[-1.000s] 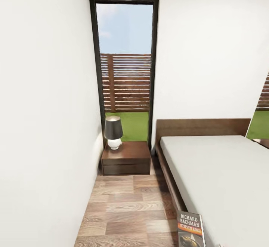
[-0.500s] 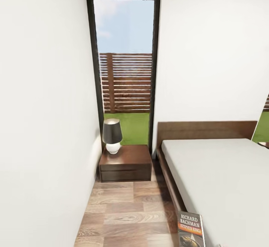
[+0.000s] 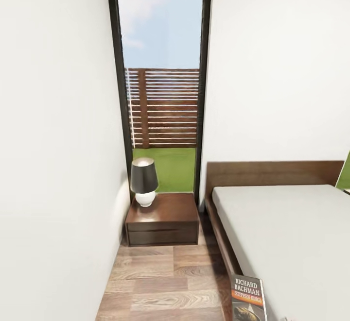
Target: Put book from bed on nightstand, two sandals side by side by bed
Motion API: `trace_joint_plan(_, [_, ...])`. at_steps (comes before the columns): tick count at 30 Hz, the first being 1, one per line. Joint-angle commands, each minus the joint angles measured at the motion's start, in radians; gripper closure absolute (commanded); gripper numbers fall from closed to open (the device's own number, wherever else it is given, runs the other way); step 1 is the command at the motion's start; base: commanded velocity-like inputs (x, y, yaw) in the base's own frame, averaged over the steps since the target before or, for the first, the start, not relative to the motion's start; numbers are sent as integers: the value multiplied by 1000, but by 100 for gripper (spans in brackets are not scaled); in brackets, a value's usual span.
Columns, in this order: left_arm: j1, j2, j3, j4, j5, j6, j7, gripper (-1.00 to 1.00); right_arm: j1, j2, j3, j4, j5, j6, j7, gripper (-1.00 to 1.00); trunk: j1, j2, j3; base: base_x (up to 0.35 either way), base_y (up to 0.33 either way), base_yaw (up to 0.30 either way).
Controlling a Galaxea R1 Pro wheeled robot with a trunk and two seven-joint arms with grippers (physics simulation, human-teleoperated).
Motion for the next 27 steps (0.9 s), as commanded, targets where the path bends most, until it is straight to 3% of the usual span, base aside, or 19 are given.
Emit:
trace_joint_plan(1, [0,0,-2,1,-3,-6,1,-100,-1,-1,5,0,-12,2,4,100,1,0,0,329,0,0])
trace_joint_plan(27, [0,0,-3,1,-3,-6,1,-100,-1,-1,5,0,-13,2,4,100,1,0,0,329,0,0])
